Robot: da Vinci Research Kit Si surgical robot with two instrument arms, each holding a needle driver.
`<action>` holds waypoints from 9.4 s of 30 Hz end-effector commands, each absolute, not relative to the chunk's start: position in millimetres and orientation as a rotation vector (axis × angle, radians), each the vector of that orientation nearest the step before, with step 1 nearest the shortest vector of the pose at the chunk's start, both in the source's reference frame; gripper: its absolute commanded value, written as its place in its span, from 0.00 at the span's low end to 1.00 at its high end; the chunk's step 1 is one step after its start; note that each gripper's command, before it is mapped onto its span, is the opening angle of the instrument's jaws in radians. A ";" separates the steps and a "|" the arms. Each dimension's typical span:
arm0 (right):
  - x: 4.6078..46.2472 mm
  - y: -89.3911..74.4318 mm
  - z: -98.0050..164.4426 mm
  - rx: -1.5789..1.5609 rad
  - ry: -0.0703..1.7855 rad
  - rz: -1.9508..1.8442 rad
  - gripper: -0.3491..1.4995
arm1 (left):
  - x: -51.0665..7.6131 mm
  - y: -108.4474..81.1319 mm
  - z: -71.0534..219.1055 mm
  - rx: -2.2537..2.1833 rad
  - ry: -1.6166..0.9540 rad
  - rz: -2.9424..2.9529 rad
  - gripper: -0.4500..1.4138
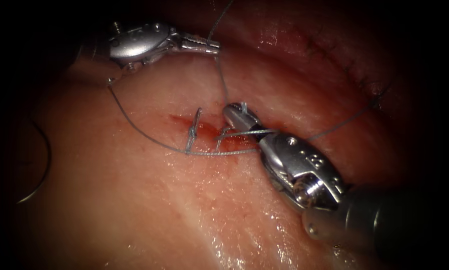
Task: Wound Closure
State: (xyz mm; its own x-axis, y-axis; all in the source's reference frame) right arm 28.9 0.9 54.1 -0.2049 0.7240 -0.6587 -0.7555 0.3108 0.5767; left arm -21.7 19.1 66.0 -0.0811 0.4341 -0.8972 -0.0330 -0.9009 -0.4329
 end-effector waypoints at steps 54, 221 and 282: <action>34.1 -12.1 55.8 0.156 1.200 1.119 0.00 | -26.9 42.8 76.5 -1.721 -0.196 2.052 0.00; 20.9 -3.3 51.8 0.024 1.267 0.881 0.99 | -14.7 31.6 59.2 -1.543 -0.229 1.951 0.88; 22.9 -2.8 51.9 0.023 1.271 0.886 0.99 | -28.4 -5.6 58.3 -1.572 -0.301 2.540 0.49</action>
State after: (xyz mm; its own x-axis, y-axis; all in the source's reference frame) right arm 22.1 -2.2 51.4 0.0230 0.5818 -0.8130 -0.5619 0.6801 0.4708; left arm -28.2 -5.0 58.0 -0.4492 0.2171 -0.8666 -0.0131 -0.9715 -0.2366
